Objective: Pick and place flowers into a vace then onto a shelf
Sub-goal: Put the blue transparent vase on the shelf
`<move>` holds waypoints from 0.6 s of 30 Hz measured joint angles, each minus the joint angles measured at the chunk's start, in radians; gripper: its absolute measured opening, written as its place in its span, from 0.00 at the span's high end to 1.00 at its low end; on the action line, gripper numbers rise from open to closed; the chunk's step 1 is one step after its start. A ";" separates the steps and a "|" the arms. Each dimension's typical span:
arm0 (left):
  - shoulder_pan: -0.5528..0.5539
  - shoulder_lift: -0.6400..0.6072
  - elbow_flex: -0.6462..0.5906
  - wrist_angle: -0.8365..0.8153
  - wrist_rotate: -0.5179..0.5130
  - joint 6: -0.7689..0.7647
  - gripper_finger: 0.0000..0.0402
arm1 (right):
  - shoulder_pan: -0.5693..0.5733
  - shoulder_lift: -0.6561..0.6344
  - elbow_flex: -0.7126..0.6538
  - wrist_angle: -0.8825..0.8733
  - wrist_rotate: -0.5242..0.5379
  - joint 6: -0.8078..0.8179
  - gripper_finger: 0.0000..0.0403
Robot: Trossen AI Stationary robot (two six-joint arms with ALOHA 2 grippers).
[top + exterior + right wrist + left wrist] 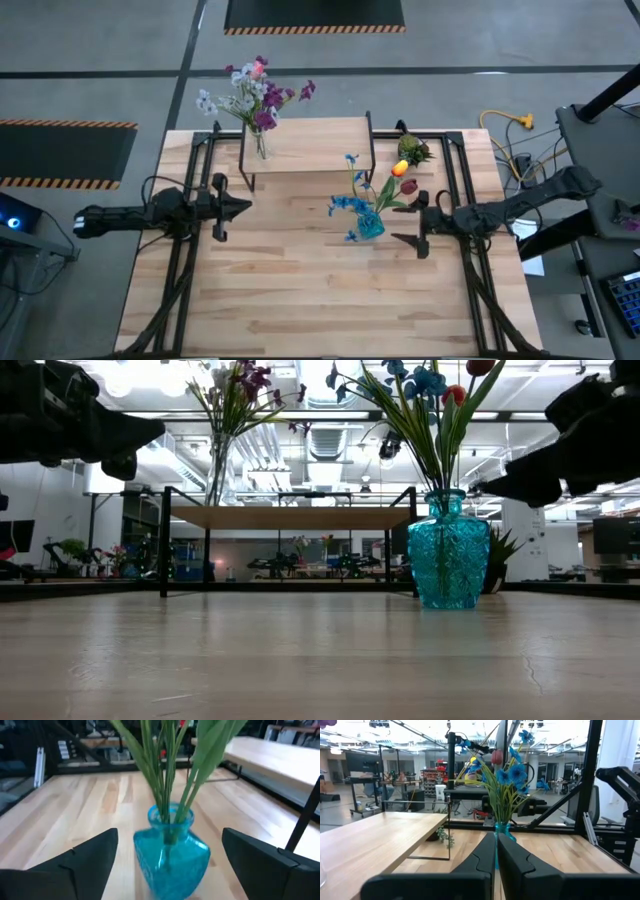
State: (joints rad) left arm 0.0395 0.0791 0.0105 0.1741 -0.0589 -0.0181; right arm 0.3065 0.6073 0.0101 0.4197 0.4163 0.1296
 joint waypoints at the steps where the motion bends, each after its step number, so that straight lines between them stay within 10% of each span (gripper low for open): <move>1: 0.000 0.000 0.000 0.000 0.000 0.000 1.00 | 0.000 0.013 0.000 0.027 0.003 -0.003 0.13; 18: 0.000 0.001 0.000 -0.015 0.000 -0.002 1.00 | -0.006 0.312 0.014 0.269 0.017 -0.006 0.12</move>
State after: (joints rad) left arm 0.0399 0.0799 0.0105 0.1593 -0.0589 -0.0204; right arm 0.3008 0.9190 0.0236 0.6885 0.4334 0.1238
